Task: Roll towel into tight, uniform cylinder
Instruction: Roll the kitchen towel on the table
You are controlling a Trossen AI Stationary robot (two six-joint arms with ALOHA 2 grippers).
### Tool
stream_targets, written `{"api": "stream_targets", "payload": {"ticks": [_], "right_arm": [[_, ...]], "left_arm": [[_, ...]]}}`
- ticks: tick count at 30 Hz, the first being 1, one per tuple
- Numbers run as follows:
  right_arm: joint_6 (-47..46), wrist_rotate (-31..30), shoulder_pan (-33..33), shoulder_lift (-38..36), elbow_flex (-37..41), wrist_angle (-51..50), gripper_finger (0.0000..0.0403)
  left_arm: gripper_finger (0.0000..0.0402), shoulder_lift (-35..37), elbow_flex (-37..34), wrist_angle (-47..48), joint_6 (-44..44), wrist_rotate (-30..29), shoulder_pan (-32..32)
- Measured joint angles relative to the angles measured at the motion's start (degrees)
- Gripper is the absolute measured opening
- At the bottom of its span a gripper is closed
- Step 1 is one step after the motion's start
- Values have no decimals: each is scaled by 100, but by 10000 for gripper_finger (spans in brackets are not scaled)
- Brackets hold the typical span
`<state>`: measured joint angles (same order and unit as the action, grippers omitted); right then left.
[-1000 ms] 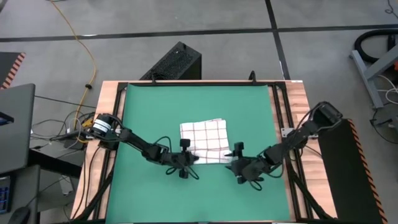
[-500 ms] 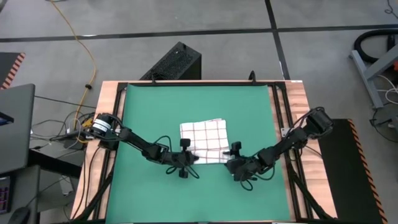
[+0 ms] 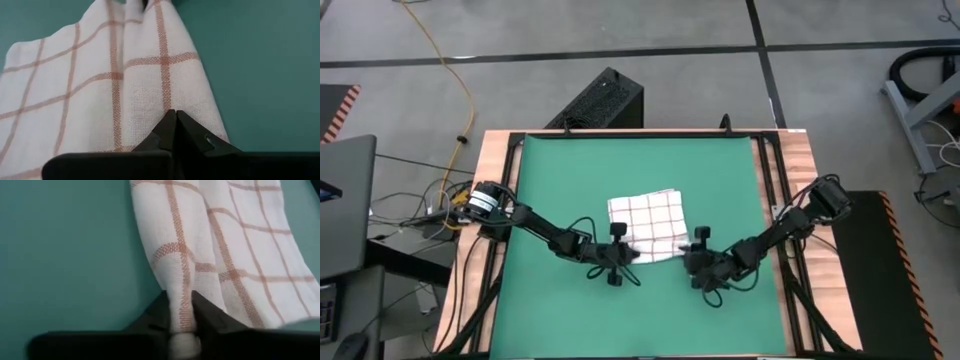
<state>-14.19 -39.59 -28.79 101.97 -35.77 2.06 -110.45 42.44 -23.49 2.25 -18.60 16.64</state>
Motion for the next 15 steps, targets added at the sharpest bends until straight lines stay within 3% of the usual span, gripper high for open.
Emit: {"api": "stream_targets", "payload": {"ticks": [2, 6, 15], "right_arm": [[-72, 54, 7, 0, -37, -47, 40], [-192, 594, 56, -70, -276, -390, 37], [-660, 3070, 721, -907, -998, -1715, 37]], "left_arm": [[0, 0, 0, 0, -45, 40, 0], [0, 4, 0, 0, -211, 255, -7], [0, 9, 4, -68, -535, 958, -7]]}}
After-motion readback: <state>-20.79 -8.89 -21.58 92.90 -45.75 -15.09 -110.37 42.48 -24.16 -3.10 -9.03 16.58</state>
